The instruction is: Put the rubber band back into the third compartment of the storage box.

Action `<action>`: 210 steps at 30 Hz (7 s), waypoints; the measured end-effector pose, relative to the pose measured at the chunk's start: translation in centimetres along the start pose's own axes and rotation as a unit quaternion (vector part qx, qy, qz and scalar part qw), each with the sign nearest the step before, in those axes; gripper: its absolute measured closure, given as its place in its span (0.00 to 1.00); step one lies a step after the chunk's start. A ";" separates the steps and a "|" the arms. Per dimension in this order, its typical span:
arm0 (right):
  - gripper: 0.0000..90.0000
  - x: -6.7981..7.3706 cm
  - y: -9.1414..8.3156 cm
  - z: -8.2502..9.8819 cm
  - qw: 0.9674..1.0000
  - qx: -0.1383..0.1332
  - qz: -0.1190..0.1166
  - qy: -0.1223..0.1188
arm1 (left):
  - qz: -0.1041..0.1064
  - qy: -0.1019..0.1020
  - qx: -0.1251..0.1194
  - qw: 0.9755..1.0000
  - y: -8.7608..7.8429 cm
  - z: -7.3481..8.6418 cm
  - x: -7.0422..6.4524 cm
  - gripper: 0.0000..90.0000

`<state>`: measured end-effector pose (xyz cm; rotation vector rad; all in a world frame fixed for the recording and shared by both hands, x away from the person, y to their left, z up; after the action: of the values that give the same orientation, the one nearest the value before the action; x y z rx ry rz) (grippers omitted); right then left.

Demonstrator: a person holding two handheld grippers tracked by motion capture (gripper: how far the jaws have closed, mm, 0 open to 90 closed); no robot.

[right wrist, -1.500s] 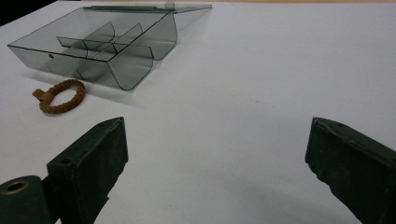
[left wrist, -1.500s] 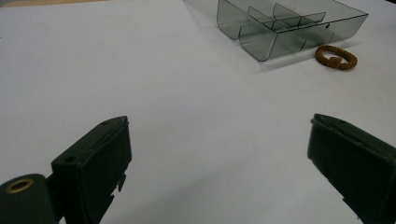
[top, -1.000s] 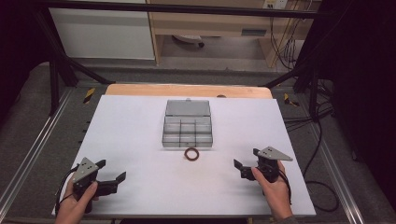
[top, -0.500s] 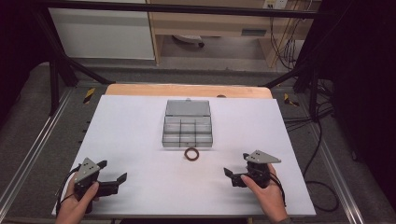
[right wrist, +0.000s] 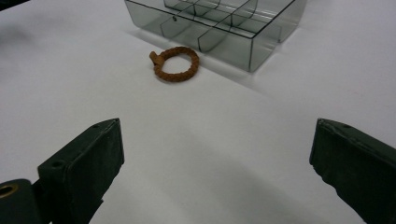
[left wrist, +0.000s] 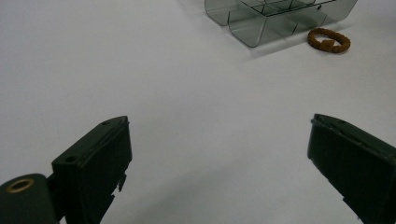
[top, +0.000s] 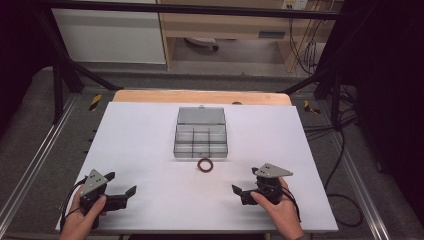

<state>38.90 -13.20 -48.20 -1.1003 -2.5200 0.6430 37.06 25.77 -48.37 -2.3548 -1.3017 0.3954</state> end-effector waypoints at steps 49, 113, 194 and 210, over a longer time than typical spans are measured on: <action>0.46 6.2 8.6 -3.0 0.996 0.051 -0.062 -0.030 | 0.011 0.015 0.008 1.000 0.1 0.2 -0.6 0.07; 0.93 3.8 11.2 -14.3 0.989 -0.077 -0.098 0.076 | 0.017 0.015 0.011 1.000 0.3 0.2 -0.7 0.06; 0.93 -5.3 14.4 -12.3 0.998 -0.017 0.018 0.064 | 0.025 0.016 0.019 0.999 0.3 0.4 -0.8 0.06; 0.93 -5.3 14.7 -11.3 0.998 -0.006 0.017 0.066 | 0.026 0.018 0.021 0.999 0.3 0.5 -0.8 0.06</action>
<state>56.39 -5.17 -46.75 -1.1525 -2.4014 0.5465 36.68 25.01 -48.90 -2.3542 -1.2074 0.3903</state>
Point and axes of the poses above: each handheld gripper's, and its own axes: y roughly forward along the jaws, z roughly out of its underside, x roughly to its left, the point moved 9 cm from there along y, roughly forward along the jaws, and after that the axes turned 1 degree about -x, right-handed, at the moved point
